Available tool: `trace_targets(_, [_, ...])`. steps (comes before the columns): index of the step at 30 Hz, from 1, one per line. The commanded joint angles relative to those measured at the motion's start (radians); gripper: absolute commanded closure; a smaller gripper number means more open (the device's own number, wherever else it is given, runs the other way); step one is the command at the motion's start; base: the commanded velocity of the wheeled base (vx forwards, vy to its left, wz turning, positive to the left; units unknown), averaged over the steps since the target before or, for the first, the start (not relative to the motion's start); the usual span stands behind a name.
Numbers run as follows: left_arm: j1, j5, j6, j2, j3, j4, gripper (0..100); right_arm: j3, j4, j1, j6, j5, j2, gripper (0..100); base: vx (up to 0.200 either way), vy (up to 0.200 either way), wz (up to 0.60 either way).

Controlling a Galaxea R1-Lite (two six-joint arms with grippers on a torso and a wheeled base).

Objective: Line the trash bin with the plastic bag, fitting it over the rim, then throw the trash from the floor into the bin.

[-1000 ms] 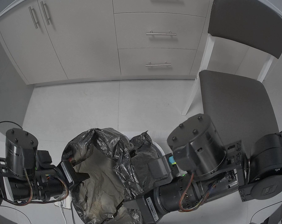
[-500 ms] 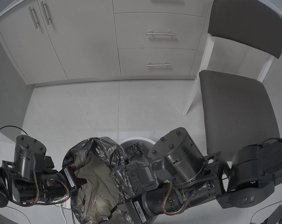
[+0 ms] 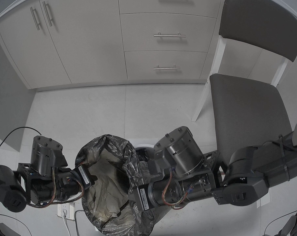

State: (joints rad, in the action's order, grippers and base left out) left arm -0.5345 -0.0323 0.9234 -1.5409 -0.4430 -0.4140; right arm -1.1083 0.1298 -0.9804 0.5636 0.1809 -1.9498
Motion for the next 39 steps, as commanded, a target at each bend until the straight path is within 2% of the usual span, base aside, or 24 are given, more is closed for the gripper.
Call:
trace_targets(1, [0.037, -0.001, -0.024, -0.153, -0.042, -0.074, 100, -0.035, 0.001, 0.080, -0.002, -0.014, -0.041, 100, 0.000, 0.000, 0.00])
trace_targets(9, [0.050, -0.004, -0.028, -0.268, -0.141, -0.108, 100, -0.059, 0.004, 0.124, -0.010, -0.043, -0.066, 100, 0.000, 0.000, 0.00])
trace_targets(13, [0.068, -0.003, -0.029, -0.355, -0.229, -0.147, 100, -0.073, 0.083, 0.152, -0.011, -0.066, -0.109, 100, 0.000, 0.000, 0.00])
trace_targets(19, [0.067, 0.000, -0.035, -0.430, -0.312, -0.149, 100, -0.123, 0.094, 0.187, -0.018, -0.095, -0.164, 100, 0.000, 0.000, 0.00])
trace_targets(36, [0.074, -0.009, -0.098, -0.667, -0.488, -0.150, 100, -0.157, 0.146, 0.284, -0.047, -0.101, -0.284, 100, 0.000, 0.000, 0.00])
trace_targets(39, [0.079, -0.037, -0.104, -0.699, -0.507, -0.147, 100, -0.157, 0.146, 0.289, -0.051, -0.101, -0.296, 100, 0.000, 0.000, 0.00])
